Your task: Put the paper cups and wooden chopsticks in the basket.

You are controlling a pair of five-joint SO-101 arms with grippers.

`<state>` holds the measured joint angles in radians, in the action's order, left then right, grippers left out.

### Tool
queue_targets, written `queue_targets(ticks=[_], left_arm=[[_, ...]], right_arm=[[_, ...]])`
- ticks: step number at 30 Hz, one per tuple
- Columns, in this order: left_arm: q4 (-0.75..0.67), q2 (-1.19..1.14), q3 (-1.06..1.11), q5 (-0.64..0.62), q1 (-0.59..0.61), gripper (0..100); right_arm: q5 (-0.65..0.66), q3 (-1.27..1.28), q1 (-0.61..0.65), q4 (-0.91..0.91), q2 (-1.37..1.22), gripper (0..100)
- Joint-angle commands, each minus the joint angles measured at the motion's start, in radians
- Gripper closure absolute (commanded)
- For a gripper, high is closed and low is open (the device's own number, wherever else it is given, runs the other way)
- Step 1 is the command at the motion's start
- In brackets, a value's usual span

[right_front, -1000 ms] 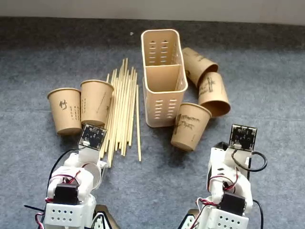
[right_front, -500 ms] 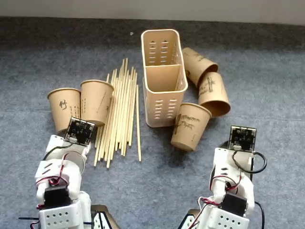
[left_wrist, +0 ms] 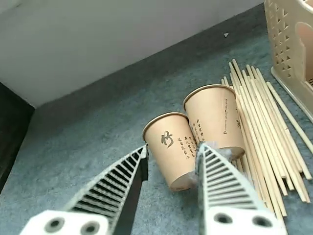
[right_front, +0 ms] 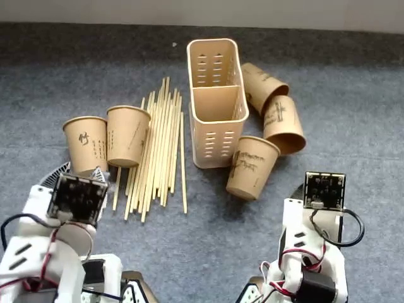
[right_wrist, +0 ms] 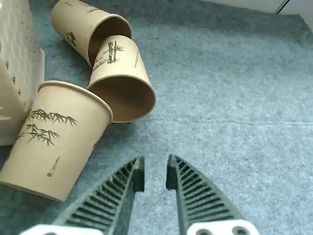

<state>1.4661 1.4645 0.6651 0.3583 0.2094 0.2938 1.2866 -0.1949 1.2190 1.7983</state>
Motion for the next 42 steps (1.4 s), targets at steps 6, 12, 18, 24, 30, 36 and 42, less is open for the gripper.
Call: queue_targets(ticks=[6,12,18,24,30,36,42], left_arm=[[0.005,-0.849,-0.627,-0.137,-0.018,82],[0.184,-1.409,-1.178,-0.163,0.070,82],[0.290,-1.830,-1.573,-0.264,0.271,77],[0.295,-1.965,-1.626,-0.290,0.335,74],[0.287,-1.979,-1.547,-0.448,0.312,74],[0.288,-1.980,-1.527,-0.706,0.291,74],[0.233,-1.989,-1.406,-0.798,0.285,74]], right_arm=[[0.003,-0.044,0.010,-0.203,-0.499,91.0],[-0.080,-0.035,0.010,-0.417,-0.997,91.0],[-0.127,-0.042,0.002,-0.565,-1.233,91.0],[-0.130,-0.041,0.008,-0.573,-1.237,91.0],[-0.130,-0.031,0.007,-0.619,-1.239,91.0],[-0.130,-0.030,0.007,-0.619,-1.248,91.0],[-0.130,-0.008,0.008,-0.627,-1.250,91.0]])
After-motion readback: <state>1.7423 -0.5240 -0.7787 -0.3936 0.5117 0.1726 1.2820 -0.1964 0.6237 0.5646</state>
